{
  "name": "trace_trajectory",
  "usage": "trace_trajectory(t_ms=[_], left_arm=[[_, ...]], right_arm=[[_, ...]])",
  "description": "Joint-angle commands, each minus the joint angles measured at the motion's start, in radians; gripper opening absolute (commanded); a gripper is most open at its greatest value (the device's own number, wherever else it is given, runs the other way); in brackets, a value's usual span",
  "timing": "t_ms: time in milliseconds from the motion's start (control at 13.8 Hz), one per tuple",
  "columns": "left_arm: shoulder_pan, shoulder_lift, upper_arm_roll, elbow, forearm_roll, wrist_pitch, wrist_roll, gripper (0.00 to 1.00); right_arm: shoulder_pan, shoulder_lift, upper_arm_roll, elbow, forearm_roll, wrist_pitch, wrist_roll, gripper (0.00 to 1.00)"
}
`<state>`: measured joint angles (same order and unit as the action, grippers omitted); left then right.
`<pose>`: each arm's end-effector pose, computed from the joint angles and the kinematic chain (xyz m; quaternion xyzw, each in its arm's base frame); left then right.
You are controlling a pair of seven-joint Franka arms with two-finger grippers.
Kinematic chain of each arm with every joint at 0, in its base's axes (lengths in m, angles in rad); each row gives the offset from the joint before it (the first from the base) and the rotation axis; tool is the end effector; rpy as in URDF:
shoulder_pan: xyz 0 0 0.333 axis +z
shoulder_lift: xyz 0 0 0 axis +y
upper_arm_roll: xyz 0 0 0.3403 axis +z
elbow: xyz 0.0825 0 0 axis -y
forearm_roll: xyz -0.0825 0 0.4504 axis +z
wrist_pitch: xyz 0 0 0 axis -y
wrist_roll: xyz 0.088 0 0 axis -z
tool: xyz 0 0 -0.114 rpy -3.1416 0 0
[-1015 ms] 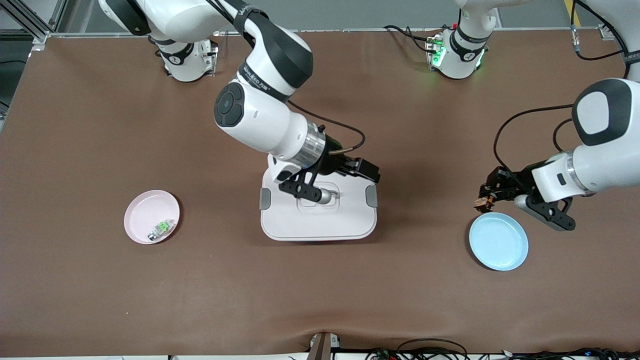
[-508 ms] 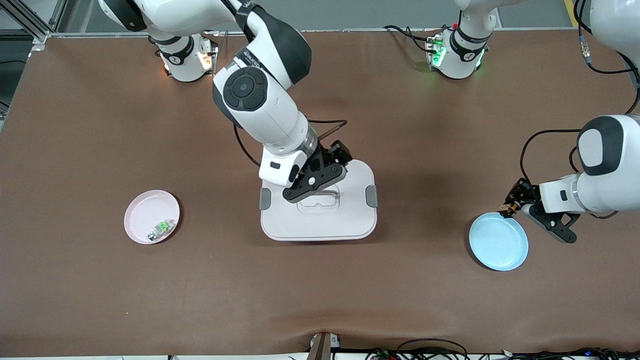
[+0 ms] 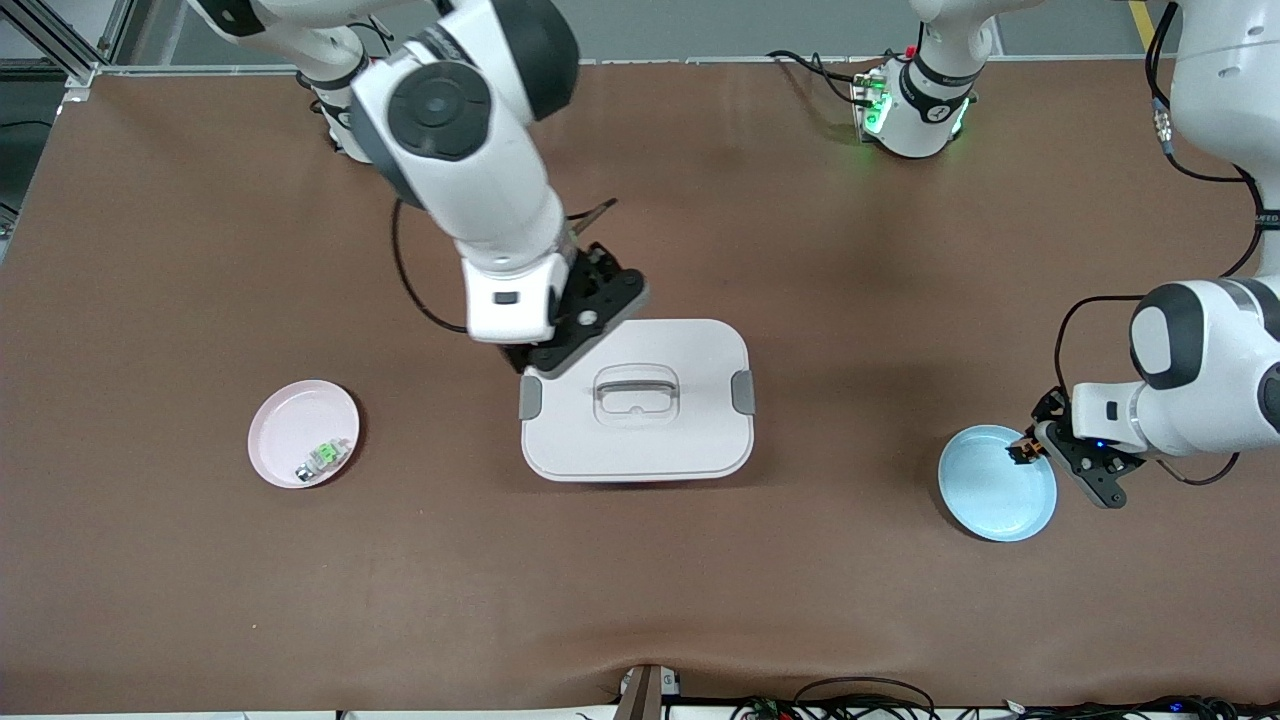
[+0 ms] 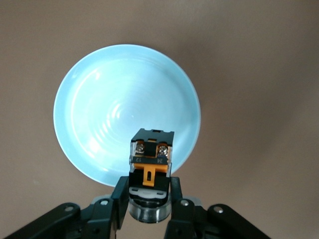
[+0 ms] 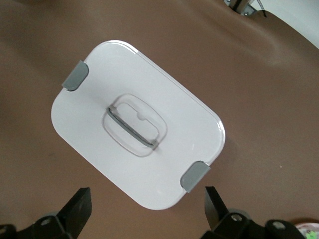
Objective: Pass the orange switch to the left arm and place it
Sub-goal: 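Lower the switch onto the blue plate with the left gripper, then open the left gripper to release the switch on the blue plate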
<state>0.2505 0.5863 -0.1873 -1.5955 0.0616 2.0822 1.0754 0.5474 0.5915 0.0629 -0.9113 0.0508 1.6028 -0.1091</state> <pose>0.7472 0.0667 0.2640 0.8719 -0.4870 -0.0234 0.0459 0.6627 0.4494 0.5787 -0.9360 -0.3458 -0.0385 0.0538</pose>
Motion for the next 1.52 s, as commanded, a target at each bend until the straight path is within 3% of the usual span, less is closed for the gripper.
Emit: trace_trajectory(t_ms=[0, 218, 363, 798, 870, 1088, 1305, 1450], left_arm=[[0.006, 0.082, -0.008, 0.087, 0.037, 0.009, 0.163, 0.0], [-0.011, 0.13, -0.008, 0.135, 0.056, 0.041, 0.29, 0.0], [-0.02, 0.145, -0.009, 0.135, 0.133, 0.081, 0.34, 0.0], [-0.043, 0.201, -0.009, 0.134, 0.176, 0.16, 0.414, 0.0], [-0.046, 0.208, -0.009, 0.132, 0.178, 0.171, 0.425, 0.0], [-0.057, 0.217, -0.009, 0.132, 0.178, 0.196, 0.498, 0.0], [-0.057, 0.224, -0.009, 0.131, 0.181, 0.197, 0.525, 0.0], [-0.056, 0.222, -0.009, 0.121, 0.187, 0.197, 0.525, 0.0]], right_arm=[[-0.073, -0.056, 0.012, -0.014, -0.016, -0.058, -0.087, 1.0], [-0.179, -0.062, 0.014, -0.014, -0.011, -0.127, -0.225, 1.0], [-0.222, -0.079, 0.011, -0.014, -0.019, -0.132, -0.325, 1.0], [-0.374, -0.09, -0.003, -0.014, -0.026, -0.199, -0.331, 1.0], [-0.394, -0.09, -0.006, -0.015, -0.046, -0.198, -0.333, 1.0], [-0.391, -0.09, 0.003, -0.014, -0.256, -0.182, -0.337, 1.0], [-0.366, -0.091, 0.005, -0.015, -0.354, -0.187, -0.337, 1.0], [-0.377, -0.09, 0.003, -0.015, -0.356, -0.185, -0.34, 1.0]])
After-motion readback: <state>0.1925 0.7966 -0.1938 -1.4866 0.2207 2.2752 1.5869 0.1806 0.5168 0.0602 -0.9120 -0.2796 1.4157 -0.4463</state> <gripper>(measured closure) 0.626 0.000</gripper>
